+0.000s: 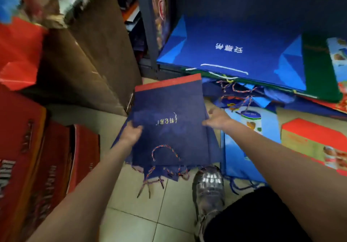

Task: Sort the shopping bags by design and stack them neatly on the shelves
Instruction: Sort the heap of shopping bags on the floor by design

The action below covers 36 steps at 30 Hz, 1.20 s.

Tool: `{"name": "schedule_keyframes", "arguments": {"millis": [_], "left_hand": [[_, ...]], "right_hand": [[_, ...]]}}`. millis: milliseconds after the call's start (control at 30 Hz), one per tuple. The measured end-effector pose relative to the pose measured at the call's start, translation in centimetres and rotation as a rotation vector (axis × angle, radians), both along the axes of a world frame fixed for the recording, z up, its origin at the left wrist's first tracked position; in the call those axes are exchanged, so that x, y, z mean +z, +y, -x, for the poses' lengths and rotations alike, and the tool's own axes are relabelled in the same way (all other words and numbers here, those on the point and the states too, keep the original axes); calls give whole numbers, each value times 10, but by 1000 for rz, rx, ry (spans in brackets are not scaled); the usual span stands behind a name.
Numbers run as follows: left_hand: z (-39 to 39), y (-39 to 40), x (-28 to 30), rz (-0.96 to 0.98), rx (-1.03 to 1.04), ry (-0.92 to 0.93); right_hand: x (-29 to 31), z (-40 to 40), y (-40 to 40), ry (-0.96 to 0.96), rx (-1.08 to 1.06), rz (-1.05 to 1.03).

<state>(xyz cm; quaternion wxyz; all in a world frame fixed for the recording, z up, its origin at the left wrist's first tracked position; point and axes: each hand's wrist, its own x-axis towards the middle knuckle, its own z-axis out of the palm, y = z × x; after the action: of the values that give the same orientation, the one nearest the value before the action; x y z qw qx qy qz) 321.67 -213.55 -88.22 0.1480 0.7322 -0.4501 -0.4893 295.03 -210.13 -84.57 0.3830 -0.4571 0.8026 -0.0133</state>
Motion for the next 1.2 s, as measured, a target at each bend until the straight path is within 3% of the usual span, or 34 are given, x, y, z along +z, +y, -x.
{"name": "schedule_keyframes", "arguments": {"millis": [167,333,400,500,600,833,1033,1200], "left_hand": [[4,4,-53,-119,12,-220],[6,8,-73,-180,-12,-254],[5,10,-74,-181,-7,-276],[4,13,-68,-159,-18,-251],[7,31,-65,-180,-103,-270],[24,58,-74,-193,-107,-367],[37,57,-76,-173,-67,-384],[27,57,-77,-109,102,-204]], "right_hand": [[-66,-8,11,-86,-87,-84],[-97,-31,15,-383,-413,163],[-98,-36,13,-406,-492,274],[-97,-28,10,-254,-387,293],[-94,-12,14,-134,-267,122],[-110,-1,40,-254,-245,-26],[-113,-1,43,-244,-203,167],[-87,-5,34,-267,-238,360]]}}
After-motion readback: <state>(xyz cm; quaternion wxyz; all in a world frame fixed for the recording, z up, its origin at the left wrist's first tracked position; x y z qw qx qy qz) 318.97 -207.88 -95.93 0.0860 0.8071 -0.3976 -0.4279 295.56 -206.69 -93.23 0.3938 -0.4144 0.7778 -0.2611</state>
